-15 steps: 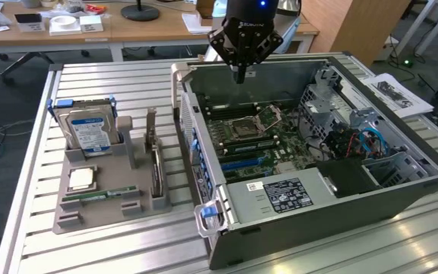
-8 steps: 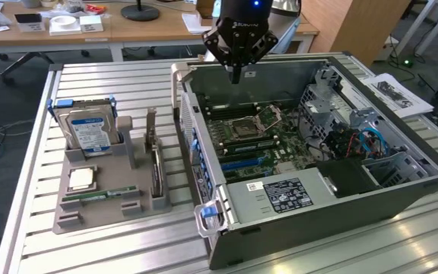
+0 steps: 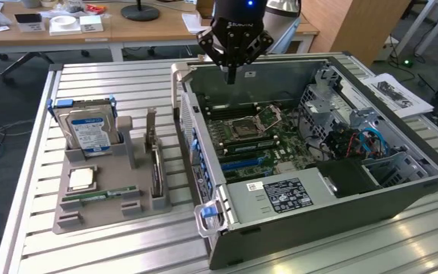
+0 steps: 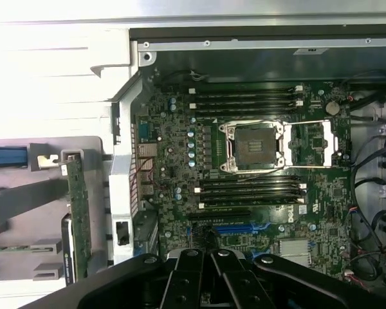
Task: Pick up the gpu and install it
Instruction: 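Reach for the gpu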
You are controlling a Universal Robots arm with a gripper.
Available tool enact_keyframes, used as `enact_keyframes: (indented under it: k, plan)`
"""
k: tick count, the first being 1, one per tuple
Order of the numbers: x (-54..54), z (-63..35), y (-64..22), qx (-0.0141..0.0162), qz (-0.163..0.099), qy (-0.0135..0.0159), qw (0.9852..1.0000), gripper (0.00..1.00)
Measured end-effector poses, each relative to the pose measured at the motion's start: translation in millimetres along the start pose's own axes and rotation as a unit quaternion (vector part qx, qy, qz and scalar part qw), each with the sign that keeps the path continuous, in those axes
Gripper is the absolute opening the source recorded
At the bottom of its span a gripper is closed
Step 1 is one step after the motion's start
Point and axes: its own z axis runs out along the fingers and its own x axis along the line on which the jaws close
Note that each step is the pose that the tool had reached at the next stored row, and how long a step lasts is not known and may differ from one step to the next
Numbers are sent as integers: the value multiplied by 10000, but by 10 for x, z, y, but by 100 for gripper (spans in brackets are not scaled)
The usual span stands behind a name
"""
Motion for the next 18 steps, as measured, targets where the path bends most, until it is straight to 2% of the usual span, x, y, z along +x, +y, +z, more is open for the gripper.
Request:
enact_keyframes:
  k: [18]
  plan:
    - [178, -5, -13, 0, 0, 0, 10000, 11]
